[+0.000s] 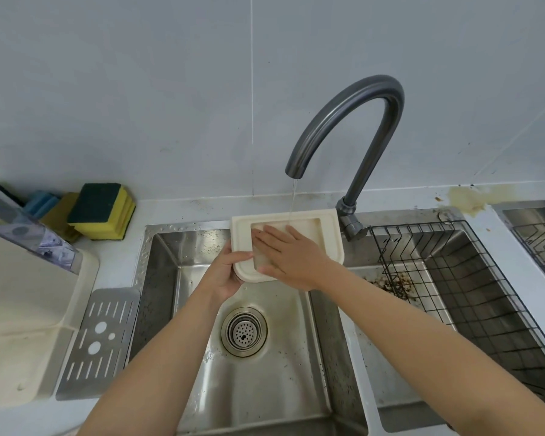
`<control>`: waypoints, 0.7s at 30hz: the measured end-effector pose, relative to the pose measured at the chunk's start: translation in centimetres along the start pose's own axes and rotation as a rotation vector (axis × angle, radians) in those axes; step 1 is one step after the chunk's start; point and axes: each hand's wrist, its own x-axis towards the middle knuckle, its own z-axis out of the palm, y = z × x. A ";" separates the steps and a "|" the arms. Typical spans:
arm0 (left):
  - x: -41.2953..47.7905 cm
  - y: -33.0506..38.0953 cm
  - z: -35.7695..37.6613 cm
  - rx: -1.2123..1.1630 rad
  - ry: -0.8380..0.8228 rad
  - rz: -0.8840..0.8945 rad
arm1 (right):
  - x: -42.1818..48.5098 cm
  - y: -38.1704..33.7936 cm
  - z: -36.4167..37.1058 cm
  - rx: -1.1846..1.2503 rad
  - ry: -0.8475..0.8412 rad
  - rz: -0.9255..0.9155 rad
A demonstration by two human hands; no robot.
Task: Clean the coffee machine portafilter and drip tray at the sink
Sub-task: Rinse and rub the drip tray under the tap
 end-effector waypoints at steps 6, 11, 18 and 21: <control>0.0 1.1 0.0 0.000 0.000 0.051 | -0.1 -0.3 -0.5 -0.026 0.083 0.108; -0.4 1.9 -0.9 -0.001 0.050 0.105 | -0.4 0.8 -0.9 -0.055 0.127 0.246; -0.8 2.6 -1.4 0.010 0.056 0.140 | -0.5 -0.3 -0.9 -0.173 0.085 0.320; -0.8 2.6 -1.6 0.016 0.058 0.162 | -0.9 -1.5 -0.7 -0.167 0.062 0.350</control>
